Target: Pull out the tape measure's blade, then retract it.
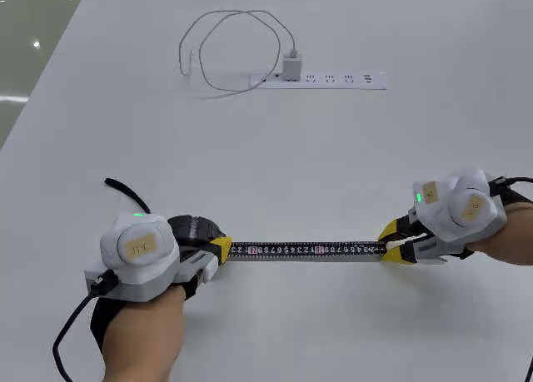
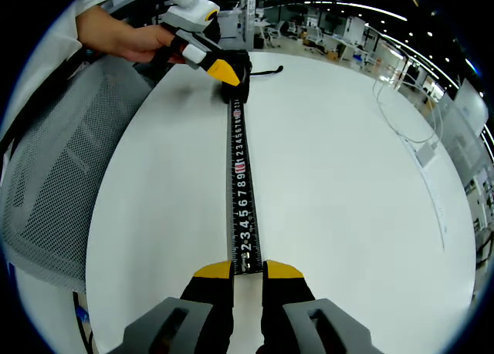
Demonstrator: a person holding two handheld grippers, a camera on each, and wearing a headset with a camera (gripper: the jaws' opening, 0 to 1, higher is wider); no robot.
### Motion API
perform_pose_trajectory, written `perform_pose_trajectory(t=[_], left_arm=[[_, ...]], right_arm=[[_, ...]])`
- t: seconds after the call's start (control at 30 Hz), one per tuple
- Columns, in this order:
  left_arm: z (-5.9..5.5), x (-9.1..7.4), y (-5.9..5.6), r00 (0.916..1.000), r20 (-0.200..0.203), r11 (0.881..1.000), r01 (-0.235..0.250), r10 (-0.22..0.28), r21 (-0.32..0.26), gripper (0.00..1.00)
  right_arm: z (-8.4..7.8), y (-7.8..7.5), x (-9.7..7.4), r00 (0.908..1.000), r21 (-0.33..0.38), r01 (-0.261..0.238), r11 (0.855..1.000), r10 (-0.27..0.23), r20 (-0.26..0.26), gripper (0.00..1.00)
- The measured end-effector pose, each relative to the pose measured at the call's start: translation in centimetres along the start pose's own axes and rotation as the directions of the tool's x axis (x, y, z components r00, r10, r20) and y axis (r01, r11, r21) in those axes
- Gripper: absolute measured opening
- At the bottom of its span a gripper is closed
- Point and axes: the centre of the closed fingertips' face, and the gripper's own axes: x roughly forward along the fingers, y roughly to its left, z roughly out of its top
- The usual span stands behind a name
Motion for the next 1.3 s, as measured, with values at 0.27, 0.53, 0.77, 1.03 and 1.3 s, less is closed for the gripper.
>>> perform_pose_trajectory(t=[0.27,0.53,0.77,1.03,1.3], left_arm=[[0.0,0.0,0.0,0.9999,0.005,1.0,0.01,-0.01,-0.006,0.58],[0.0,0.0,0.0,0.9999,0.004,1.0,0.017,-0.016,-0.011,0.58],[0.0,0.0,0.0,0.9997,0.005,1.0,0.022,-0.022,-0.016,0.58],[0.0,-0.1,0.0,0.9996,0.003,0.999,0.029,-0.029,-0.024,0.58],[0.0,-0.1,0.0,0.9994,0.007,0.999,0.033,-0.033,-0.033,0.58]], right_arm=[[0.9,-0.2,0.4,0.9998,0.0,-0.005,1.0,0.005,0.018,0.09],[1.4,-0.2,0.9,0.9997,0.002,-0.009,1.0,0.009,0.024,0.09],[1.3,-0.3,1.1,0.9997,0.009,-0.011,1.0,0.01,0.023,0.09],[2.2,-0.3,1.6,0.9991,0.01,-0.016,1.0,0.015,0.039,0.09],[3.1,-0.4,2.0,0.9985,0.009,-0.02,1.0,0.019,0.05,0.09]])
